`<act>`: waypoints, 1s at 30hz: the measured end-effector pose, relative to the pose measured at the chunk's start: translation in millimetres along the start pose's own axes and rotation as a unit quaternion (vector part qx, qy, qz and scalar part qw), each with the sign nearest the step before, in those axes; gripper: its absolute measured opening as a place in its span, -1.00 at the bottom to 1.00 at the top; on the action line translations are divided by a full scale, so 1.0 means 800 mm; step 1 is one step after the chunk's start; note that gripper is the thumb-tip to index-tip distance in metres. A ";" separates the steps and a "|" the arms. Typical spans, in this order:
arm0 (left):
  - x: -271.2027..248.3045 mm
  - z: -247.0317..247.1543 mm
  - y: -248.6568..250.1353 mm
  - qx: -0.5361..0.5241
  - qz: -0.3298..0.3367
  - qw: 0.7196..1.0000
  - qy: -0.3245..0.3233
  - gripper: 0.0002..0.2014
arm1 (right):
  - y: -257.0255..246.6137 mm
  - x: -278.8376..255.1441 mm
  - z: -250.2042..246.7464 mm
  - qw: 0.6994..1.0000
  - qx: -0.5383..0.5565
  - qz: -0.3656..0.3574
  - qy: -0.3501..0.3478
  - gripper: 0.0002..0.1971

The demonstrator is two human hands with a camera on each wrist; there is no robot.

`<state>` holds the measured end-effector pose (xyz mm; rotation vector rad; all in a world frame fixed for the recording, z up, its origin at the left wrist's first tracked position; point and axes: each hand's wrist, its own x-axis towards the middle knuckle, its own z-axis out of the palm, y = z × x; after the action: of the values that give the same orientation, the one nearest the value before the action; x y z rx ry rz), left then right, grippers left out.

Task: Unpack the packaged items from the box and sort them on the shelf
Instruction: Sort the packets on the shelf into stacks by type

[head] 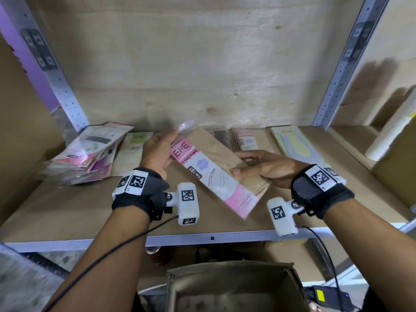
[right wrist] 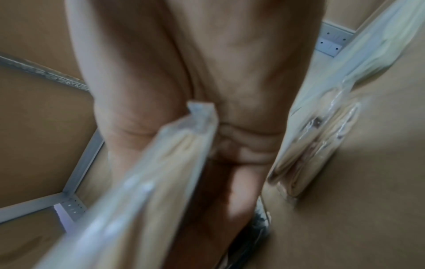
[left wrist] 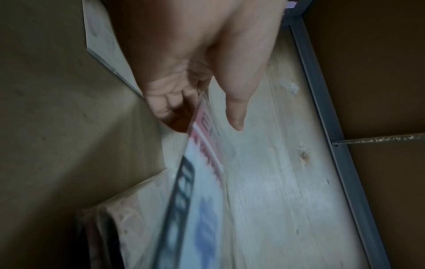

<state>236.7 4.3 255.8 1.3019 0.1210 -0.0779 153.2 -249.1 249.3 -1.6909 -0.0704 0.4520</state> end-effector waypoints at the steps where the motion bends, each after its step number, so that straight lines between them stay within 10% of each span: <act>1: 0.002 -0.004 0.001 0.015 0.003 1.000 0.005 -0.59 | 0.001 -0.001 -0.002 1.000 0.000 0.003 0.009 -0.59; 7: 0.010 -0.019 -0.003 0.145 0.041 0.989 -0.001 -0.67 | 0.007 -0.005 -0.008 0.995 -0.017 -0.014 0.094 -0.56; 15: 0.013 -0.034 -0.007 0.414 0.170 0.893 0.046 -0.35 | 0.004 -0.007 -0.009 0.990 -0.035 -0.046 0.131 -0.84; 30: 0.021 -0.030 -0.008 0.451 0.235 0.858 0.069 -0.35 | 0.000 -0.004 -0.017 0.975 0.016 -0.095 0.200 -0.64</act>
<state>251.3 26.2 241.2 2.2462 -0.1395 0.4306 155.3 -263.0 251.7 -1.6940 0.0697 -0.0345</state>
